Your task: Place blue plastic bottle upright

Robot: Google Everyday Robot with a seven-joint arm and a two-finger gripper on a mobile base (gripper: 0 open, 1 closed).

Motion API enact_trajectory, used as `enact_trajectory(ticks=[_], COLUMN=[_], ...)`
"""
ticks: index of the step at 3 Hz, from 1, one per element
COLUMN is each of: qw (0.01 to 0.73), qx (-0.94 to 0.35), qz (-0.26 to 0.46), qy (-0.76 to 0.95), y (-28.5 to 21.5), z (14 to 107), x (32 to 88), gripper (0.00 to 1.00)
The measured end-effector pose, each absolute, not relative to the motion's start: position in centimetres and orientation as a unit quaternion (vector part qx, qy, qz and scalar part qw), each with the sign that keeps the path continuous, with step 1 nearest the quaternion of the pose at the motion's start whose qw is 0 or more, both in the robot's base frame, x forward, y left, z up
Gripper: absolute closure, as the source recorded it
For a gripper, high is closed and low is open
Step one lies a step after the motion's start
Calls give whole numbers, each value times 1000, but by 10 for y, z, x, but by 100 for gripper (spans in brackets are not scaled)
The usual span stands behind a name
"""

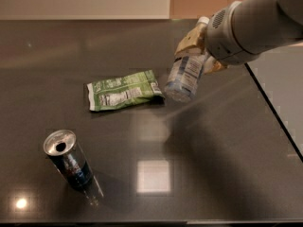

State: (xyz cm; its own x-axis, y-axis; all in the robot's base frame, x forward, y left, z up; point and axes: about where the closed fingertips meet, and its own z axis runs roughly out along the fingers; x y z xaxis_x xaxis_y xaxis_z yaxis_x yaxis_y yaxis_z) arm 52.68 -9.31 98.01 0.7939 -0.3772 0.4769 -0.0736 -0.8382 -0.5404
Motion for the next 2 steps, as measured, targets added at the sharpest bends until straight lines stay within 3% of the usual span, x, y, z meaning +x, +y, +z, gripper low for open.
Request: enact_trajectory(ticks=[2], qw=[319], qx=[-885], qz=[-337], qy=[48], y=[-93], z=[991], x=[507], gripper=[100])
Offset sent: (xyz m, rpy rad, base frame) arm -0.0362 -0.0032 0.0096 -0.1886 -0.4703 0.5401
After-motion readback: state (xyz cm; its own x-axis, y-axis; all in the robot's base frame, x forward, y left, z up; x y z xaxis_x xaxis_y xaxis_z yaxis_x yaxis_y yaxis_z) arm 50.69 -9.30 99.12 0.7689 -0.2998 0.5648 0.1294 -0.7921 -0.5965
